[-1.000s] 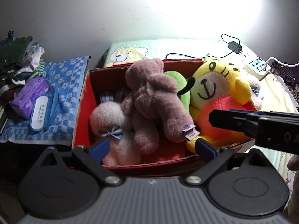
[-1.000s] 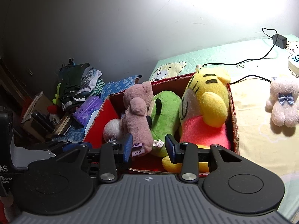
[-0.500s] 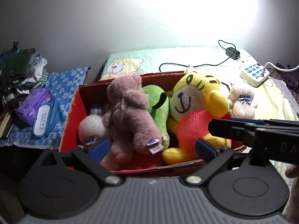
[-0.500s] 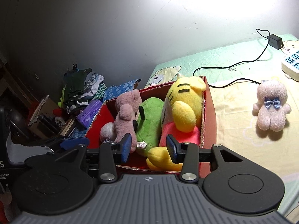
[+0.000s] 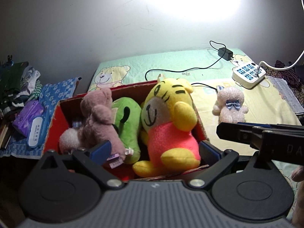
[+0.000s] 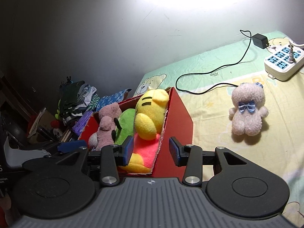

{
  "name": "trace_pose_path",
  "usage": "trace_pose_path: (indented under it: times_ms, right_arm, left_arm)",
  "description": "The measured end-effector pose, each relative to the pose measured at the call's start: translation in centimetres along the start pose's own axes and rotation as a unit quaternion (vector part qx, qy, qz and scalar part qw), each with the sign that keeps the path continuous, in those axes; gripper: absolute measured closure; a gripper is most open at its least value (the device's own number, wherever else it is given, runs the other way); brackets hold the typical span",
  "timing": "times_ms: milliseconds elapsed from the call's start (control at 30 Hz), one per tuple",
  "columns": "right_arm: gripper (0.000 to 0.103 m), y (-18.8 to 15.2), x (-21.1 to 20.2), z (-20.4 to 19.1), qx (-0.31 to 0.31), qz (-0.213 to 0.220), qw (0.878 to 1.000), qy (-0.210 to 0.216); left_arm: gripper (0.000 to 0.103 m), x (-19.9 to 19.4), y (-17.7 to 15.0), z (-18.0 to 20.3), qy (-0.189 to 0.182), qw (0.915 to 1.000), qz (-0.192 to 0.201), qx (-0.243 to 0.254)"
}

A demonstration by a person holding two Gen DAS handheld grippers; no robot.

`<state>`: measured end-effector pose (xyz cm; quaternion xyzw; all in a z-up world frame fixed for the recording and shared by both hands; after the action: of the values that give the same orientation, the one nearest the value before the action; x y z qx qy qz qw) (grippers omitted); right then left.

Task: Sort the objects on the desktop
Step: 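Move the right gripper toward the white bunny with blue bow tie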

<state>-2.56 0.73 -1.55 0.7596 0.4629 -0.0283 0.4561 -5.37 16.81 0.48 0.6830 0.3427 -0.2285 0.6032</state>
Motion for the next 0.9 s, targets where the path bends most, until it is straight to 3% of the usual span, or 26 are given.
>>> trace_pose_path:
  times_ms: [533,900]
  right_arm:
    - [0.058,0.2,-3.7,6.1,0.035,0.004,0.999,-0.027]
    - [0.058,-0.3,-5.6,10.1,0.062,0.001,0.997,-0.043]
  left_arm:
    - [0.004,0.5,0.8,7.9,-0.026,0.9992,-0.010,0.030]
    - [0.004,2.3,0.5,12.6,-0.046,0.9970,-0.039,0.047]
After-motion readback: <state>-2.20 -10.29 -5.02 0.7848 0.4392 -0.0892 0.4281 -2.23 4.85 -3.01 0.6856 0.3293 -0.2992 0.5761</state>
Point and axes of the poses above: each gripper's, at about its wrist camera, not at the fingertips, and x roughly the way its jaws point, z to its right, y to its top, the point moved 5 cm from there along x, roughly the way its jaws point, and after that the axes turned 6 degrees about y, right-handed, at the moved point
